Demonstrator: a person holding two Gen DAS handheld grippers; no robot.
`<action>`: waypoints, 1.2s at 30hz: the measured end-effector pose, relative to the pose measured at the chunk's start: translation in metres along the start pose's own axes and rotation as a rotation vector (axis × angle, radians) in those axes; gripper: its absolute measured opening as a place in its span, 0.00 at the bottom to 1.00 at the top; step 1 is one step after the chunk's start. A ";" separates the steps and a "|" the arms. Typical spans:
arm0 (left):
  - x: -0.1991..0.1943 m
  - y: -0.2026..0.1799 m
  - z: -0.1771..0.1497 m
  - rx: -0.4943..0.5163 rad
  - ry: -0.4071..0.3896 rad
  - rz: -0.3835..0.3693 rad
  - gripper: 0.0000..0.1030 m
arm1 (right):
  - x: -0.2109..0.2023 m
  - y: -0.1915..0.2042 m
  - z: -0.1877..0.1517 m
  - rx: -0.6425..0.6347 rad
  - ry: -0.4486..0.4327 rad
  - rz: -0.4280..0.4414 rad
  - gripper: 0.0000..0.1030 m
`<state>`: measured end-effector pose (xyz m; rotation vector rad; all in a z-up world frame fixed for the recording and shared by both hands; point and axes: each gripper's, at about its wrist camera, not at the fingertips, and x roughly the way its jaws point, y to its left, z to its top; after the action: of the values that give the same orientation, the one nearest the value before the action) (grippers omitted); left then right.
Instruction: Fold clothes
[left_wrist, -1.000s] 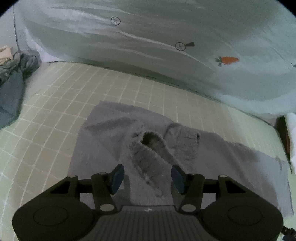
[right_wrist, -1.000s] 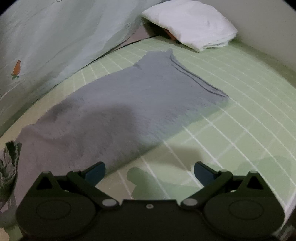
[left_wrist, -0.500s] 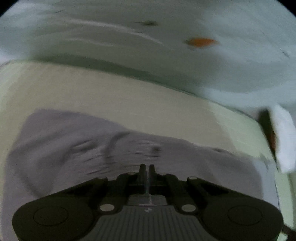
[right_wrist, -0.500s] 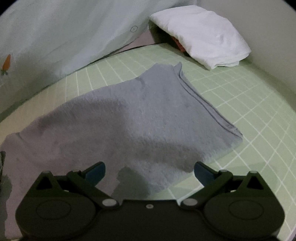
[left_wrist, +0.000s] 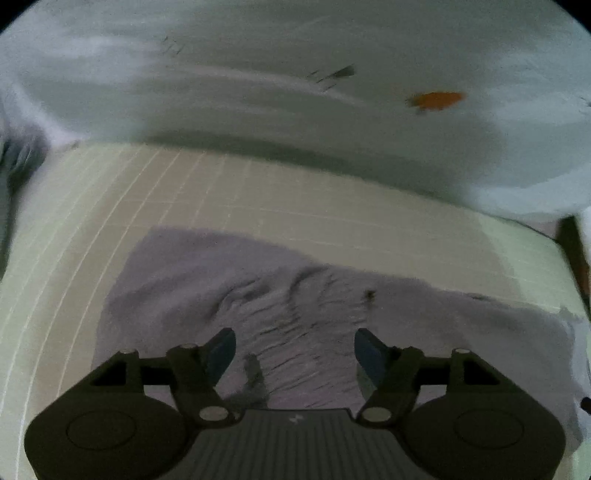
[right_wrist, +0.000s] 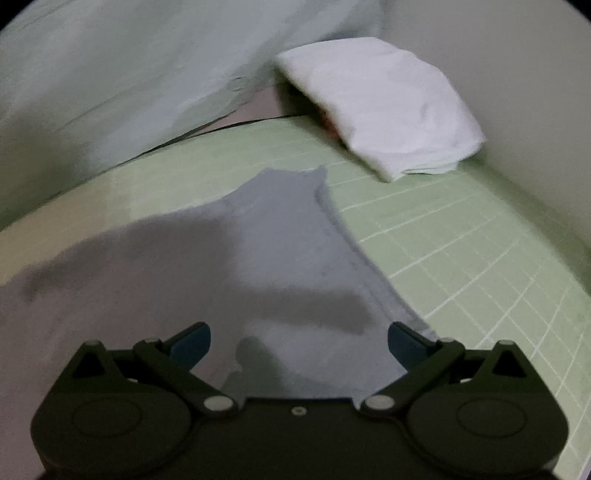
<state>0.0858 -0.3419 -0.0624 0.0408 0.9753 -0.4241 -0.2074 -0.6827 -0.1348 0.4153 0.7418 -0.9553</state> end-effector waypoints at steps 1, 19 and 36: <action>0.004 0.002 -0.001 -0.013 0.007 0.009 0.69 | 0.003 -0.003 0.002 0.015 -0.001 -0.002 1.00; 0.042 -0.014 0.010 -0.041 0.079 0.031 0.14 | 0.018 -0.016 -0.014 0.066 0.048 -0.030 1.00; 0.042 -0.045 0.002 0.017 0.107 -0.091 0.85 | 0.030 -0.028 0.008 0.004 -0.013 0.010 1.00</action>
<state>0.0917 -0.3975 -0.0879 0.0348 1.0821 -0.5177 -0.2173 -0.7199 -0.1513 0.4155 0.7259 -0.9494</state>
